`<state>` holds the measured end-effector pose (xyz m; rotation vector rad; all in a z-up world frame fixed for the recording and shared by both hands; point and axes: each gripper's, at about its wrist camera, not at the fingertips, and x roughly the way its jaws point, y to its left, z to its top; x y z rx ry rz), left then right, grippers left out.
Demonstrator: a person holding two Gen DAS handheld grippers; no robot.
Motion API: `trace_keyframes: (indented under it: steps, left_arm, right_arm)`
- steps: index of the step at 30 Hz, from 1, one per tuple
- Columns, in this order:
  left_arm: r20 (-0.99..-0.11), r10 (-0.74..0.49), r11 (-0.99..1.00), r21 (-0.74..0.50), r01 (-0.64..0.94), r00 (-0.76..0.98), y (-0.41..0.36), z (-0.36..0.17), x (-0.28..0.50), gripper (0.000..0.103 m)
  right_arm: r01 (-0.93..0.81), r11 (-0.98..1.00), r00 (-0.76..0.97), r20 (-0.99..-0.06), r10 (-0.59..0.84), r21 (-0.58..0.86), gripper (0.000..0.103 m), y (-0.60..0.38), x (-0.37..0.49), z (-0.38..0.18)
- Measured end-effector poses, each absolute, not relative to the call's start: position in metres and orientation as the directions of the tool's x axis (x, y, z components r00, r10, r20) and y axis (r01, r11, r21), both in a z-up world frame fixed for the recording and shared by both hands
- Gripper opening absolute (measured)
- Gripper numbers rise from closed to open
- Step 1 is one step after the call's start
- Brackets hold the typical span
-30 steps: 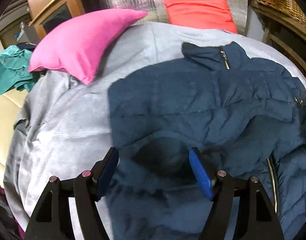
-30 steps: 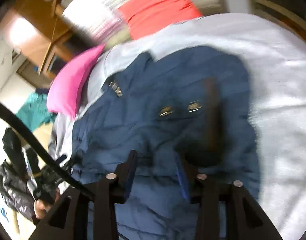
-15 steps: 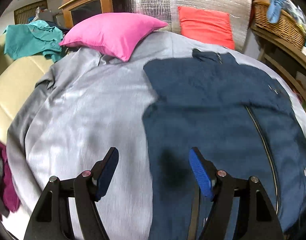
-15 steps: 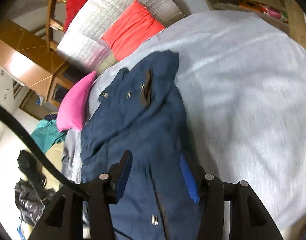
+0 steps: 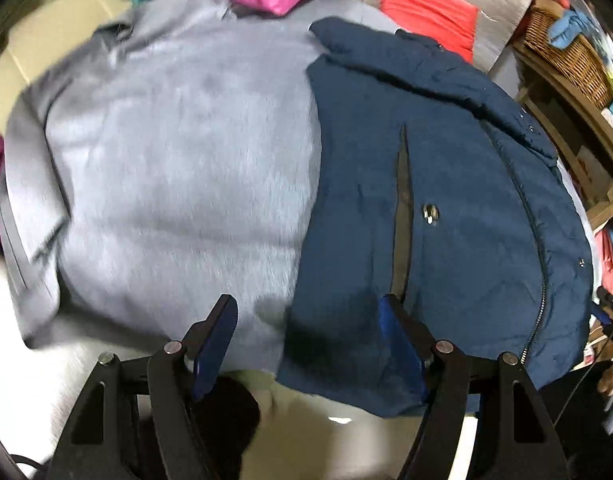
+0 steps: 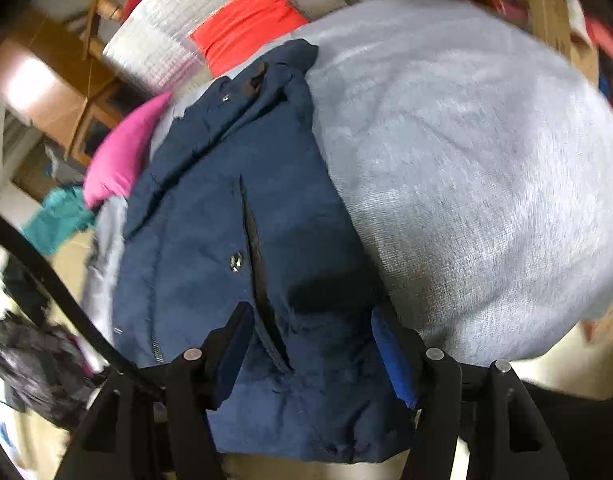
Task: Fold large clothes
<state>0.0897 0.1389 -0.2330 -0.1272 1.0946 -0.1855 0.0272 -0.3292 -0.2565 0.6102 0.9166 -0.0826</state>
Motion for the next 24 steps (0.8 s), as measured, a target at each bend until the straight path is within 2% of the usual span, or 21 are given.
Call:
trace_keyframes:
  steps: [2, 4, 5, 6, 8, 10, 12, 13, 15, 19, 20, 21, 24]
  left_arm:
    - [-0.865, -0.228, 0.973, -0.194, 0.122, 0.448, 0.131, -0.233, 0.086, 0.074]
    - [-0.860, -0.229, 0.971, -0.171, 0.167, 0.457, 0.122, -0.235, 0.083, 0.065]
    - [-0.859, -0.225, 0.971, -0.159, 0.177, 0.460, 0.119, -0.236, 0.082, 0.041]
    - [-0.864, -0.223, 0.970, -0.153, 0.186, 0.451, 0.117, -0.238, 0.083, 0.028]
    - [-0.863, -0.232, 0.969, -0.167, 0.180, 0.449, 0.119, -0.239, 0.084, 0.028]
    - [-0.862, -0.232, 0.971, -0.179, 0.157, 0.451, 0.123, -0.238, 0.085, 0.035]
    - [-0.867, -0.195, 0.981, -0.163, 0.109, 0.459, 0.130, -0.239, 0.087, 0.069]
    - [-0.863, -0.184, 0.983, -0.159, 0.092, 0.470, 0.132, -0.239, 0.087, 0.072]
    - [-0.861, -0.206, 0.978, -0.172, 0.114, 0.465, 0.128, -0.239, 0.087, 0.072]
    - [-0.859, -0.281, 0.958, -0.221, 0.185, 0.428, 0.114, -0.246, 0.090, 0.072]
    - [-0.858, -0.288, 0.955, -0.223, 0.197, 0.426, 0.110, -0.247, 0.090, 0.068]
    - [-0.855, -0.290, 0.953, -0.217, 0.211, 0.431, 0.107, -0.246, 0.089, 0.057]
    - [-0.839, -0.330, 0.939, -0.247, 0.238, 0.433, 0.105, -0.243, 0.088, 0.040]
  right_arm:
    - [0.286, 0.858, 0.612, -0.770, 0.180, 0.427, 0.066, -0.318, 0.029, -0.258]
    - [0.220, 0.861, 0.594, -0.763, 0.254, 0.458, 0.066, -0.304, 0.031, -0.261]
    - [0.171, 0.857, 0.579, -0.753, 0.312, 0.486, 0.061, -0.294, 0.031, -0.263]
    - [0.108, 0.854, 0.568, -0.737, 0.367, 0.509, 0.055, -0.284, 0.032, -0.262]
    - [0.059, 0.869, 0.582, -0.724, 0.370, 0.492, 0.054, -0.276, 0.030, -0.255]
    - [0.096, 0.887, 0.623, -0.722, 0.301, 0.452, 0.054, -0.285, 0.027, -0.249]
    - [0.214, 0.852, 0.676, -0.702, 0.223, 0.477, 0.055, -0.314, 0.023, -0.247]
    - [0.282, 0.823, 0.700, -0.693, 0.176, 0.494, 0.059, -0.331, 0.019, -0.247]
    - [0.391, 0.744, 0.718, -0.685, 0.122, 0.542, 0.064, -0.364, 0.010, -0.254]
    - [0.460, 0.674, 0.674, -0.722, 0.159, 0.578, 0.064, -0.381, 0.012, -0.280]
    - [0.455, 0.675, 0.655, -0.732, 0.189, 0.581, 0.064, -0.379, 0.016, -0.288]
    - [0.439, 0.675, 0.639, -0.734, 0.229, 0.593, 0.064, -0.376, 0.020, -0.294]
    - [0.362, 0.730, 0.588, -0.750, 0.303, 0.579, 0.066, -0.352, 0.030, -0.299]
